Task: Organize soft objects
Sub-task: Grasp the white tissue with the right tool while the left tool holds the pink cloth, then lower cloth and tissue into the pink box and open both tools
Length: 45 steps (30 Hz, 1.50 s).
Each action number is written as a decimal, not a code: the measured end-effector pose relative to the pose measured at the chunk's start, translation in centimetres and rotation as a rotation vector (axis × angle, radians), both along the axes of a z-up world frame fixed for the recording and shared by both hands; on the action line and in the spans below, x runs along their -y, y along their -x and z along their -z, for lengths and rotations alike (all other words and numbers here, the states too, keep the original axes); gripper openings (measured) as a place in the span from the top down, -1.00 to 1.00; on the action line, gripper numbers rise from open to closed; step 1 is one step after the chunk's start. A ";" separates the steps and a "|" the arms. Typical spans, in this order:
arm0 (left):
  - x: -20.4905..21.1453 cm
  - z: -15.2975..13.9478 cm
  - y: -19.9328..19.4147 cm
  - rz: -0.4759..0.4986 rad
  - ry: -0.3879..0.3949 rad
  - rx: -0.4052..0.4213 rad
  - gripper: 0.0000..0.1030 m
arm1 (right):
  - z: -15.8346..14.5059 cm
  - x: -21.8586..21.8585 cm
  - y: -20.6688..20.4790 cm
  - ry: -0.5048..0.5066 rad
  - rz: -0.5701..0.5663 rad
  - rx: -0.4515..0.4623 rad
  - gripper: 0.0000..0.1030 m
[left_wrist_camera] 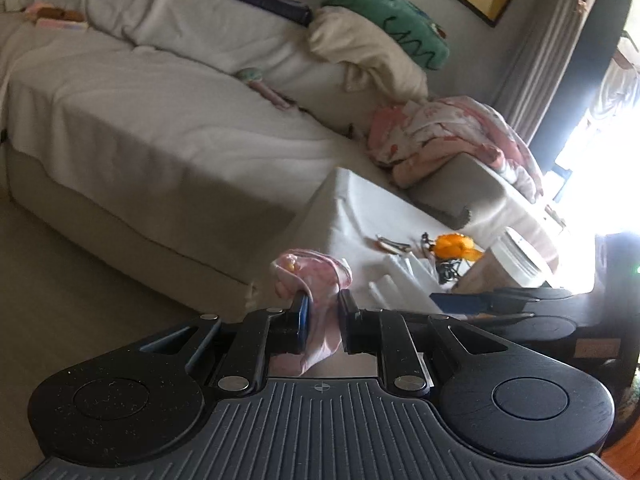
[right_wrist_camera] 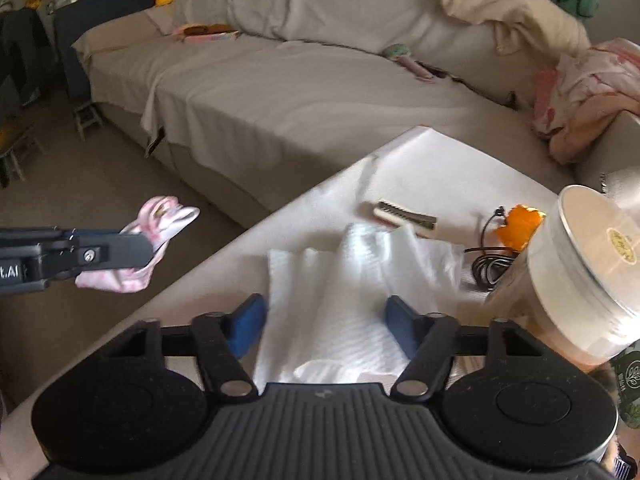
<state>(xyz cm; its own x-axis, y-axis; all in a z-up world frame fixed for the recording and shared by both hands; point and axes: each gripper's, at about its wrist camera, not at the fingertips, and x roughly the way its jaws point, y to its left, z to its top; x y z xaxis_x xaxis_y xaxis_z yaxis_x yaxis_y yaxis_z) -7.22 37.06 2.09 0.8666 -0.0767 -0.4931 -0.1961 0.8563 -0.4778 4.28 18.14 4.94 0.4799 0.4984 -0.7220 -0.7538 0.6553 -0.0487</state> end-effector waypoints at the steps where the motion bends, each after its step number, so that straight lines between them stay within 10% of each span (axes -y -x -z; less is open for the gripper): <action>1: -0.1 0.1 -0.1 -0.002 0.006 -0.003 0.64 | 0.0 0.1 -0.3 -0.006 0.005 -0.012 0.17; 4: 0.0 0.1 -0.6 0.004 0.015 -0.013 0.64 | -0.3 -0.1 -0.1 0.039 -0.003 0.035 0.81; 8: 0.2 -1.4 -1.8 0.017 0.011 -0.013 0.64 | -2.3 0.4 0.3 0.005 -0.044 0.059 0.85; 16: 4.5 -12.2 -7.3 0.097 -0.204 0.169 0.64 | -15.9 9.1 0.0 -0.342 0.009 0.274 0.85; 26: 22.8 -16.8 -16.9 0.509 -0.157 0.264 0.64 | -21.3 28.7 -1.4 -0.376 0.333 0.464 0.85; 34: 37.7 -11.6 -23.9 0.765 0.037 0.091 0.56 | -18.0 40.8 -1.9 -0.376 0.555 0.384 0.85; 40: 42.3 -6.5 -24.9 0.802 -0.172 -0.093 0.54 | -13.8 44.9 -3.1 -0.402 0.593 0.229 0.85; 45: 43.1 -7.0 -21.0 0.898 -0.380 0.021 0.52 | -9.9 44.5 -6.4 -0.461 0.558 -0.017 0.85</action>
<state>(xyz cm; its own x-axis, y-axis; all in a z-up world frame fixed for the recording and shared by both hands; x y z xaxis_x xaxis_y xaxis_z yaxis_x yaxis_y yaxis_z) 13.82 -6.01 9.13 0.5725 -0.5520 -0.6063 0.6101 0.7808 -0.1348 10.68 -26.39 14.79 0.7424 0.4379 -0.5070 -0.2988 0.8938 0.3344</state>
